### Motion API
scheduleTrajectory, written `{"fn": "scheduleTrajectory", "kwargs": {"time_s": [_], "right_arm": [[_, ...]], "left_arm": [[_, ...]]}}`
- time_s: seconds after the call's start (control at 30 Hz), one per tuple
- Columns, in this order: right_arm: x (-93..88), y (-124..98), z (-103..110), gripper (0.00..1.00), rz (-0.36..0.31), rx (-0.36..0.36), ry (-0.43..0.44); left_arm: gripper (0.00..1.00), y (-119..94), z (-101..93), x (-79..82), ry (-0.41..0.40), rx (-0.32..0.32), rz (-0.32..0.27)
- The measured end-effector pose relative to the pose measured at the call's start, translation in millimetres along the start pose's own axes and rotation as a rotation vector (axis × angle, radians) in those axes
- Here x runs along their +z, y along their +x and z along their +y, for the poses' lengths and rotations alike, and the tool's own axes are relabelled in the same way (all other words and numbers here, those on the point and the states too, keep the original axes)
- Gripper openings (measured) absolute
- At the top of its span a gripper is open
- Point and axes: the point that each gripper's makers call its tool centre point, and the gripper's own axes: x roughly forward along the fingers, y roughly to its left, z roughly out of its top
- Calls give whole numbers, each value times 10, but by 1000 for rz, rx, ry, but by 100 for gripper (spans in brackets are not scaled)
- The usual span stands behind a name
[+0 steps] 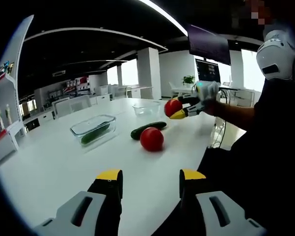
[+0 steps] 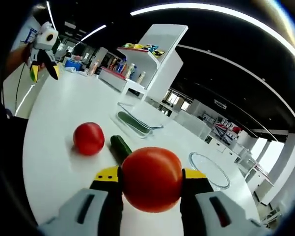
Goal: Sort the scattered tomatoes and cucumbers on the table and place them into their respective storage containers
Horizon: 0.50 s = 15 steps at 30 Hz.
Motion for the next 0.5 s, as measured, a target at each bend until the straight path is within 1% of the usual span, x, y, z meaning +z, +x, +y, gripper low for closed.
{"fn": "scheduleTrajectory", "kwargs": {"time_s": [0.17,0.5], "right_arm": [[-13,34,-156,44,-3,-25,20],[-45,122,-428,44,-7,-53,73]], "left_arm": [[46,5,24,-9,-2,1,2],[46,35,61,-46,-8,2,17]]}}
